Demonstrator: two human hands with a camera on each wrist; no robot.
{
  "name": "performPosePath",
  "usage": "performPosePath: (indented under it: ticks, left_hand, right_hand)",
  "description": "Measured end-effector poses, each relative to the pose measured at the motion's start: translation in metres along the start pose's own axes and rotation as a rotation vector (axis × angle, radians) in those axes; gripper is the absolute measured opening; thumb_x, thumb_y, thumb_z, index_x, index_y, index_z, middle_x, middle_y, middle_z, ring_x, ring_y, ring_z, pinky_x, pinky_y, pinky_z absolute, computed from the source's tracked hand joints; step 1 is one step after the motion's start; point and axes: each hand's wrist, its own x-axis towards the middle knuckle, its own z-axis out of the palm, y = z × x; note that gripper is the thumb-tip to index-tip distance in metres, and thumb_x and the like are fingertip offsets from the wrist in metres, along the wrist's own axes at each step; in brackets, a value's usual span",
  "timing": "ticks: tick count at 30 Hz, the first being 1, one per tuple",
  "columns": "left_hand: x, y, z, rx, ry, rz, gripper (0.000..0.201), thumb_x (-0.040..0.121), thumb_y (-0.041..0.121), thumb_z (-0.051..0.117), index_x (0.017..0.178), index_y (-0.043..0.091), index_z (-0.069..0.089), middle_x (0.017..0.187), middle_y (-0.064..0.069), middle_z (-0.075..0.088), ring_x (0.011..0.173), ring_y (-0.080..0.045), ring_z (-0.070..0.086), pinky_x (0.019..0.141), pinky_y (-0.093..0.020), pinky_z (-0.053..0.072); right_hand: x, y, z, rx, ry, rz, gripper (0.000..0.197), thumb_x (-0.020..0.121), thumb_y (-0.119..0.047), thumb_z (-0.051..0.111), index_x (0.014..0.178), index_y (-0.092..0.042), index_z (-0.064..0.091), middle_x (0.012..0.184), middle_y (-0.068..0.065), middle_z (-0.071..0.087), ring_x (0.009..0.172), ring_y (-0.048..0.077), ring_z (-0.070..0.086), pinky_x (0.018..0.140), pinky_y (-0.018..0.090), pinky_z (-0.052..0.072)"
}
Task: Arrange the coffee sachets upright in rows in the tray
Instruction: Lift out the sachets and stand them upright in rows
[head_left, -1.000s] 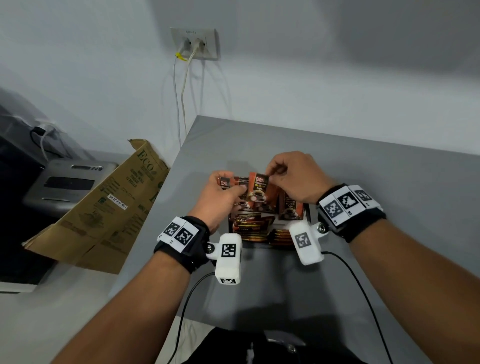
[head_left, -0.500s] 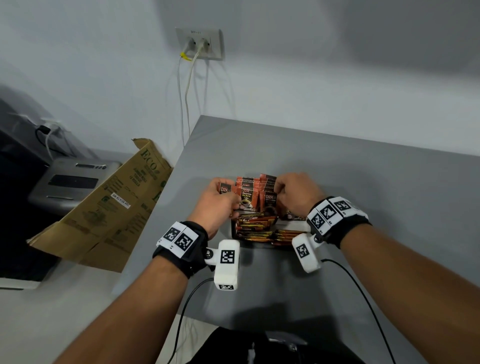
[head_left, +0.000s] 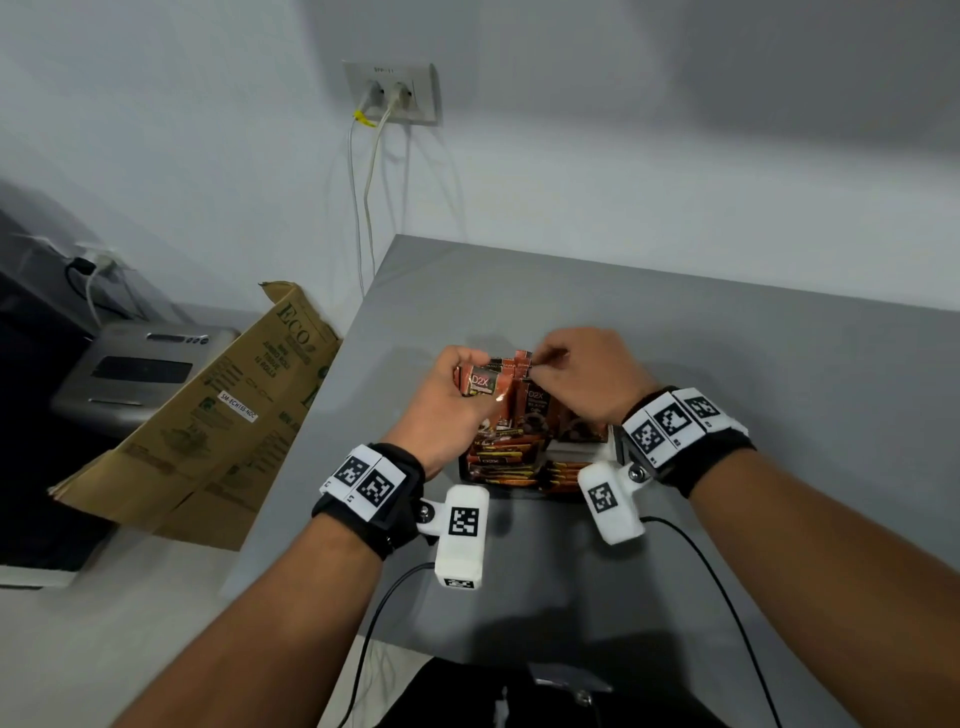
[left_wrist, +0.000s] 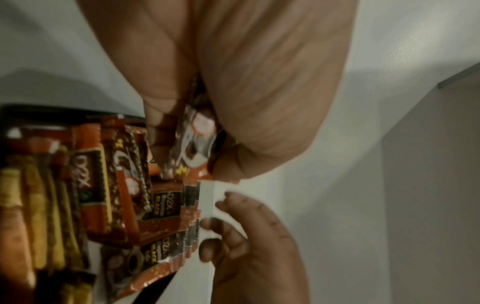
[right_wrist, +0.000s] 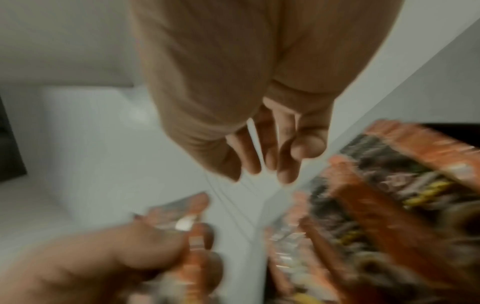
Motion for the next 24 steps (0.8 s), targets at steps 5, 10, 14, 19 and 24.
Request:
performPosePath:
  ticks: [5, 10, 14, 19, 24]
  left_hand:
    - [0.003, 0.005, 0.004, -0.06, -0.004, 0.034, 0.051, 0.076, -0.009, 0.073, 0.114, 0.017, 0.051, 0.095, -0.01, 0.065, 0.078, -0.019, 0.065, 0.074, -0.038, 0.057]
    - [0.008, 0.0, -0.018, -0.065, 0.253, -0.036, 0.034, 0.087, -0.003, 0.061, 0.114, 0.015, 0.05, 0.097, -0.006, 0.053, 0.067, -0.014, 0.053, 0.062, -0.03, 0.046]
    - [0.007, -0.012, -0.033, -0.038, 0.316, -0.063, 0.029, 0.088, -0.004, 0.053, 0.11, 0.015, 0.053, 0.096, -0.007, 0.054, 0.071, -0.017, 0.053, 0.064, -0.033, 0.047]
    - [0.004, -0.021, -0.041, -0.018, 0.293, -0.078, 0.032, 0.087, -0.007, 0.05, 0.105, 0.018, 0.057, 0.091, -0.008, 0.056, 0.075, -0.021, 0.055, 0.067, -0.036, 0.05]
    - [0.003, -0.025, -0.044, 0.014, 0.268, -0.099, 0.036, 0.084, -0.009, 0.051, 0.105, 0.019, 0.061, 0.091, -0.005, 0.06, 0.074, -0.02, 0.057, 0.069, -0.037, 0.053]
  right_hand:
    - [0.0, -0.03, -0.008, 0.231, -0.088, -0.08, 0.013, 0.083, -0.011, 0.074, 0.091, -0.021, 0.076, 0.079, -0.008, 0.073, 0.07, -0.004, 0.066, 0.07, 0.01, 0.049]
    - [0.016, -0.026, -0.003, 0.024, -0.022, -0.01, 0.014, 0.089, -0.01, 0.065, 0.091, -0.022, 0.071, 0.078, -0.009, 0.073, 0.074, -0.002, 0.066, 0.072, 0.018, 0.054]
    - [0.023, -0.026, 0.022, -0.132, -0.134, 0.002, 0.018, 0.091, -0.005, 0.062, 0.086, -0.022, 0.065, 0.086, -0.005, 0.069, 0.084, 0.015, 0.066, 0.076, 0.028, 0.054]
    - [0.029, -0.03, 0.043, -0.21, -0.206, 0.013, 0.021, 0.091, -0.002, 0.062, 0.085, -0.023, 0.063, 0.092, -0.002, 0.067, 0.085, 0.018, 0.064, 0.079, 0.031, 0.054]
    - [0.032, -0.029, 0.046, -0.267, -0.196, 0.001, 0.018, 0.09, 0.0, 0.058, 0.093, -0.015, 0.065, 0.097, 0.003, 0.067, 0.086, 0.021, 0.063, 0.079, 0.032, 0.054]
